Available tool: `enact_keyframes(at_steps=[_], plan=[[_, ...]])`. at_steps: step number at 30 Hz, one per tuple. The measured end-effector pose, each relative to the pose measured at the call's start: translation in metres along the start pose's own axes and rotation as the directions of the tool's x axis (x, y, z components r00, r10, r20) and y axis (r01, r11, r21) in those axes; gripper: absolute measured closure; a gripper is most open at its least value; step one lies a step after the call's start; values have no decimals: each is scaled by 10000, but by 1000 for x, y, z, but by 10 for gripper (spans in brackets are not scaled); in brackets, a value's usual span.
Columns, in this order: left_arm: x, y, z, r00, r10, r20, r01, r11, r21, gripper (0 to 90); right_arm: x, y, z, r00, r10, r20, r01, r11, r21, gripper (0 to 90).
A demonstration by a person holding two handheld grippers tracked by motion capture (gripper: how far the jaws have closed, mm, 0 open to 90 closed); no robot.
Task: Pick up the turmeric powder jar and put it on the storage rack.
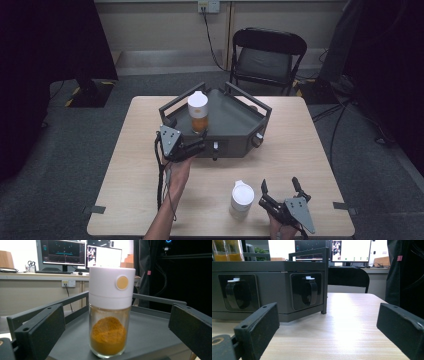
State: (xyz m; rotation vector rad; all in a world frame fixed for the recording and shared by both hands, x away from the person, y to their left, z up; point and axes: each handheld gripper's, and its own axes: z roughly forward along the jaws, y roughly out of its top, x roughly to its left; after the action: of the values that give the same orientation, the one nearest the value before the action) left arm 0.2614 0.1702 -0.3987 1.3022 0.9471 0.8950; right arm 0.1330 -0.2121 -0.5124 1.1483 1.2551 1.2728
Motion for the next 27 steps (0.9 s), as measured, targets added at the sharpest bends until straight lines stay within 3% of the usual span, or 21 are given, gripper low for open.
enact_keyframes(at_steps=[10, 23, 27], plan=[[2, -12, -20, 10000, -40, -58, 40, 10000, 23, 1, 0, 0, 0, 10000, -6, 23, 6, 10000, 0, 32], [5, -28, -41, 9983, 53, -577, -53, 10000, 11, 2, 1, 0, 0, 10000, -7, 30, 7, 10000, 1, 32], [8, -32, -44, 9977, -85, -670, 91, 9999, 90, 1, 0, 0, 0, 10000, -9, 28, 9, 10000, -4, 32]])
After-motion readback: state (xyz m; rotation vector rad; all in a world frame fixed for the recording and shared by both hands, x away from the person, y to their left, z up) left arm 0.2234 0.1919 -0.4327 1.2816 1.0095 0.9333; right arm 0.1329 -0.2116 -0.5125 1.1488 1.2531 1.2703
